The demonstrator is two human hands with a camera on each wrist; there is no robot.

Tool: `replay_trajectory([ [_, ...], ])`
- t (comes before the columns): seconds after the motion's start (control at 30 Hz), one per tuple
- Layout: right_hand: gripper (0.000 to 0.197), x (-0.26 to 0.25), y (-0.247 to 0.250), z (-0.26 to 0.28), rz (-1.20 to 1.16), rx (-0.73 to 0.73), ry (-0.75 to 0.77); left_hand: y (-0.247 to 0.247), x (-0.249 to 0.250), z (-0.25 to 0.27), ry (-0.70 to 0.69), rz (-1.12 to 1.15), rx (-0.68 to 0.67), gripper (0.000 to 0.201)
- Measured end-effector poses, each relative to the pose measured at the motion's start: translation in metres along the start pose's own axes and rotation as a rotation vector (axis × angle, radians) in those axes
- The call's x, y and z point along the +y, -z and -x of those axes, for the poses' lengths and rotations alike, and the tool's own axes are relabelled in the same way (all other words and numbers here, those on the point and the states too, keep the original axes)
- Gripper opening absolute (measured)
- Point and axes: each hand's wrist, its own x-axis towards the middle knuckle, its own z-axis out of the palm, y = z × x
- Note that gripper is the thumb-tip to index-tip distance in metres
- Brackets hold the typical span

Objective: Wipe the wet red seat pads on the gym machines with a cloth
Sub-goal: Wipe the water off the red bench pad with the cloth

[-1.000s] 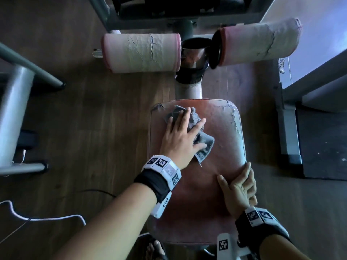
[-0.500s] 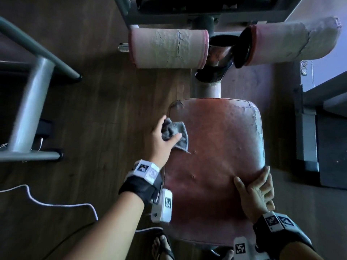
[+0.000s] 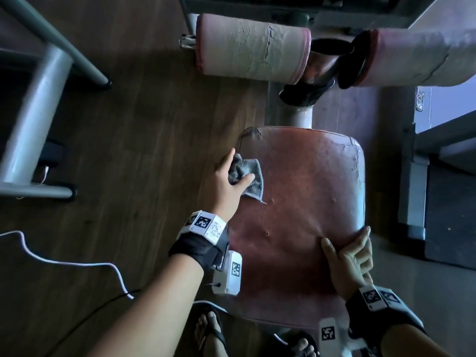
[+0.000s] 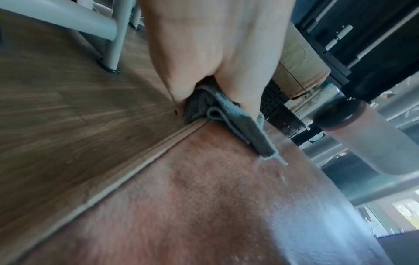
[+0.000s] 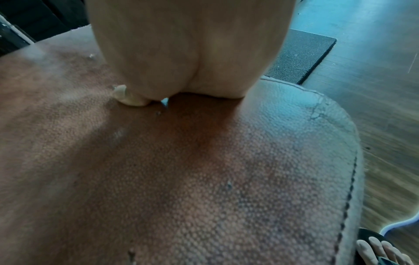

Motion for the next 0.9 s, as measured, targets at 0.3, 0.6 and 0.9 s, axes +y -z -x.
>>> replay_trajectory([
  [0.3, 0.099, 0.0, -0.001, -0.001, 0.013, 0.019, 0.001, 0.004, 0.012, -0.033, 0.045, -0.061, -0.055, 0.092],
  [0.6, 0.099, 0.0, -0.001, -0.001, 0.02, 0.017, 0.008, 0.007, -0.039, 0.074, 0.135, 0.074, -0.033, 0.087],
  [0.9, 0.099, 0.002, -0.002, -0.001, 0.034, 0.01, 0.0, 0.003, -0.023, 0.044, 0.149, 0.133, -0.042, 0.087],
])
